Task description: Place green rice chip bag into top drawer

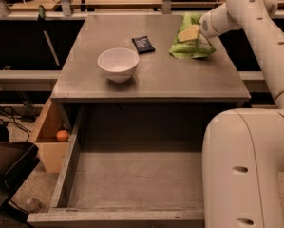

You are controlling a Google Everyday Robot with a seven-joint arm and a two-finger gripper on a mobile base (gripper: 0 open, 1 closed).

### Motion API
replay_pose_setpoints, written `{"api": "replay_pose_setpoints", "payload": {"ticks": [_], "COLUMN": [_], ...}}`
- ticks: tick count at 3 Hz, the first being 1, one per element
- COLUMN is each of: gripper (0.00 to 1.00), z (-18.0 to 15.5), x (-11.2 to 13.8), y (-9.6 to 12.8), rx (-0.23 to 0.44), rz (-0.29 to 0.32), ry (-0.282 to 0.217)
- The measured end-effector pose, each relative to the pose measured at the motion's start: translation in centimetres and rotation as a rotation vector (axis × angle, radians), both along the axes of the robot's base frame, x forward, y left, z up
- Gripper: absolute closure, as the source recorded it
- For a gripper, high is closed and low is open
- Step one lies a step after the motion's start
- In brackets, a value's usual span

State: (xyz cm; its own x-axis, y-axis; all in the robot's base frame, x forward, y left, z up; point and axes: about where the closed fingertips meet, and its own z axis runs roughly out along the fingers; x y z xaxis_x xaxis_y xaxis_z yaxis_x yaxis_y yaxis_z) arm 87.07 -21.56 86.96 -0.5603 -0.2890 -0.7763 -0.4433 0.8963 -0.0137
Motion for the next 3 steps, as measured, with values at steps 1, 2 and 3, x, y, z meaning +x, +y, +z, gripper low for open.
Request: {"api": "replay_pose_setpoints", "payload": {"ticks": [1, 2, 3], "gripper": [1.0, 1.0, 1.0], "z": [0.01, 0.02, 0.15], "x": [0.0, -0.01, -0.06], "y": [0.0, -0.01, -0.05], "rx": [0.0, 0.0, 0.0], "rz": [0.0, 0.0, 0.0], "ry": [0.0, 0.0, -0.002]}}
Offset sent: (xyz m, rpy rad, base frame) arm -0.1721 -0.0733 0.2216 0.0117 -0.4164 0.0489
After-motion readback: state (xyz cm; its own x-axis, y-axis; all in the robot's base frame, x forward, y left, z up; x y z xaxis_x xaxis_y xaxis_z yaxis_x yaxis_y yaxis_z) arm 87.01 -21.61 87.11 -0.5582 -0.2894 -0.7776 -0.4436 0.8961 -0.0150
